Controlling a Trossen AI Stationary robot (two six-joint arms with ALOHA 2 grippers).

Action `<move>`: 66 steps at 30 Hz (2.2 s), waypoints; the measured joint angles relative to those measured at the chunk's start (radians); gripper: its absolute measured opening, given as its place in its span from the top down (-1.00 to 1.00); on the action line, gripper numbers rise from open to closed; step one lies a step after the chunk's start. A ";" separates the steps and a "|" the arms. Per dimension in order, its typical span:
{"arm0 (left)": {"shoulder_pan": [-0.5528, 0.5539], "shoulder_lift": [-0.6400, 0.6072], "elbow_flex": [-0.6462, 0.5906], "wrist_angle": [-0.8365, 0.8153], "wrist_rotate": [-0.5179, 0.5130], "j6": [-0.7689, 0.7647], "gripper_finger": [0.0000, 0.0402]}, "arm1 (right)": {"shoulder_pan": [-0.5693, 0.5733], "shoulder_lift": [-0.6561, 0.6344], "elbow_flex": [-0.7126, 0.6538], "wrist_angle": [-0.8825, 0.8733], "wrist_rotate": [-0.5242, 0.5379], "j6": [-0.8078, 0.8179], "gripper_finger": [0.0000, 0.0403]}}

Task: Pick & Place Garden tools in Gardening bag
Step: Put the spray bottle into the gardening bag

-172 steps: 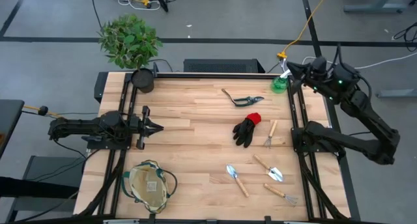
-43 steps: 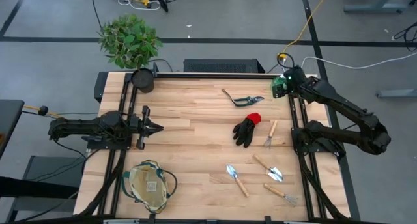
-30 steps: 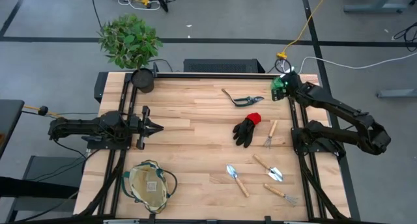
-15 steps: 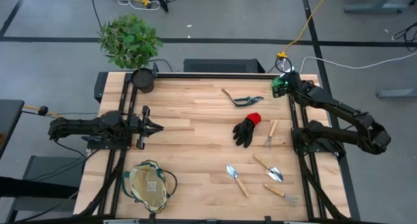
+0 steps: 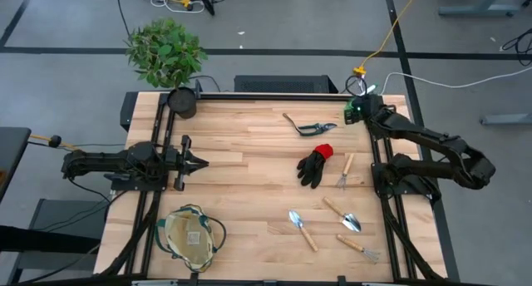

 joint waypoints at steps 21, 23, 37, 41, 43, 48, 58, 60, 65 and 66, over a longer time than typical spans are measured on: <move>0.000 0.000 0.000 0.000 0.000 0.000 0.84 | 0.000 0.038 -0.091 0.240 0.093 0.004 -0.28; 0.000 0.000 0.000 0.000 0.000 0.000 0.84 | 0.000 0.038 -0.091 0.239 0.093 0.003 -0.28; 0.000 0.000 0.000 0.000 0.000 0.000 0.84 | 0.000 0.038 -0.091 0.273 0.095 0.037 -0.28; 0.000 0.000 0.000 0.000 0.000 0.000 0.84 | 0.000 0.038 -0.091 0.273 0.096 0.037 -0.28; 0.000 0.000 0.000 0.000 0.000 0.000 0.84 | 0.000 0.038 -0.091 0.272 0.096 0.037 -0.28; 0.000 0.000 0.000 0.000 0.000 0.000 0.84 | 0.000 0.046 -0.091 0.276 0.108 0.044 -0.28; 0.000 0.000 0.000 0.000 0.000 0.000 0.84 | 0.006 0.093 -0.091 0.322 0.158 0.080 -0.28; 0.000 0.000 0.000 0.000 0.000 0.000 0.84 | 0.006 0.105 -0.091 0.343 0.161 0.102 -0.28; 0.000 0.000 0.000 0.000 0.000 0.000 0.84 | 0.012 0.150 -0.091 0.364 0.193 0.124 -0.28; 0.000 0.000 0.000 0.000 0.000 0.000 0.84 | 0.015 0.160 -0.091 0.372 0.204 0.127 -0.28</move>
